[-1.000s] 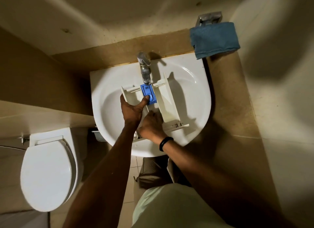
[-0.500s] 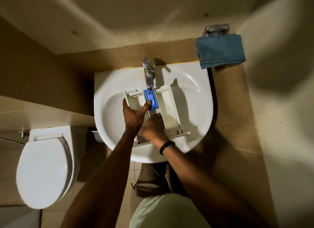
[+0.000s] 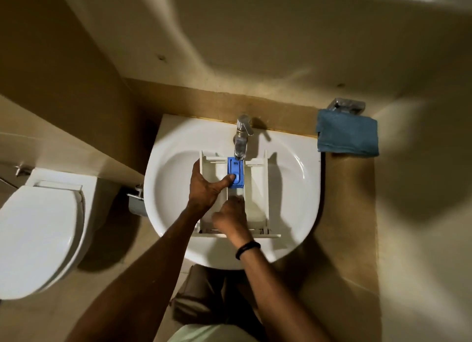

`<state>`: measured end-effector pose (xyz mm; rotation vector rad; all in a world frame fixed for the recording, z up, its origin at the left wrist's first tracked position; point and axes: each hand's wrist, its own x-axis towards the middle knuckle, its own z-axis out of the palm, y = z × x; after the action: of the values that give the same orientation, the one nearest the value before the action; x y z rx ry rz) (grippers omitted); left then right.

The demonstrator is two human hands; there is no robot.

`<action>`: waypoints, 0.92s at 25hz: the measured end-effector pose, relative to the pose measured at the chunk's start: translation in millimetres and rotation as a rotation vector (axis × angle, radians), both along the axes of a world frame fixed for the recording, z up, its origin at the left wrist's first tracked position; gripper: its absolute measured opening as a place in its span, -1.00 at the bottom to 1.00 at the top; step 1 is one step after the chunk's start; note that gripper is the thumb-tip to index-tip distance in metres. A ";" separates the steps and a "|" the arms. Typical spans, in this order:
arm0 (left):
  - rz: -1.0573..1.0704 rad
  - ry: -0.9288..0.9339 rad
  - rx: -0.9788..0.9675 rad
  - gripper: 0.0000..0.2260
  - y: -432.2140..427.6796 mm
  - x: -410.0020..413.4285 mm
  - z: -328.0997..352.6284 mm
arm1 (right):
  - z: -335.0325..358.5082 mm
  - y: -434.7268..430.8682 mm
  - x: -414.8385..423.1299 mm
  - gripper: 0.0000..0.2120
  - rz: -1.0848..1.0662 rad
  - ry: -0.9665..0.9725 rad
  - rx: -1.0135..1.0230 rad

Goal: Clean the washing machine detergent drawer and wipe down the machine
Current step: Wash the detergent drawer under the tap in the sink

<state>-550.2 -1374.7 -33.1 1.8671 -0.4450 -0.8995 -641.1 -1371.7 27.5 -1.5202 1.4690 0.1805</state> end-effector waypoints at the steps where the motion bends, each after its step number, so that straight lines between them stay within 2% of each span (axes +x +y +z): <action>1: 0.001 0.023 -0.004 -0.23 0.9 1.7 -3.6 | -2.2 -1.3 -0.6 -0.31 -0.030 0.023 -0.036; 3: 0.015 0.012 -0.010 -0.14 4.0 1.7 -6.9 | -3.0 -0.4 -1.0 -0.25 -0.029 0.063 -0.098; 5: 0.017 0.008 -0.018 -0.12 3.1 -0.1 -5.4 | -1.2 5.6 3.4 -0.27 0.025 0.044 -0.048; 8: 0.021 0.019 -0.035 -0.12 4.1 -0.1 -5.2 | -4.9 4.9 2.4 -0.28 -0.027 0.088 -0.153; 11: 0.014 -0.004 -0.038 -0.14 3.6 -1.9 -3.7 | -0.8 6.7 -0.3 -0.28 0.031 0.047 -0.102; 15: 0.034 -0.001 -0.044 -0.16 3.6 -1.0 -6.0 | -4.7 6.7 -1.2 -0.28 -0.008 0.095 -0.216; 18: 0.025 -0.006 -0.051 -0.15 2.9 -1.3 -4.2 | -1.7 5.9 -1.3 -0.42 0.087 0.076 -0.122; 21: 0.030 -0.003 -0.052 -0.15 4.3 -2.7 -6.3 | -5.0 4.6 -4.0 -0.31 0.022 0.098 -0.230; 23: 0.025 -0.006 -0.050 -0.15 3.4 -3.3 -4.6 | -2.2 4.8 -3.4 -0.36 0.097 0.084 -0.173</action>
<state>-553.5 -1371.3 -37.7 1.8265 -0.4426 -0.8590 -644.6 -1366.9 25.2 -1.7440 1.5094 0.1801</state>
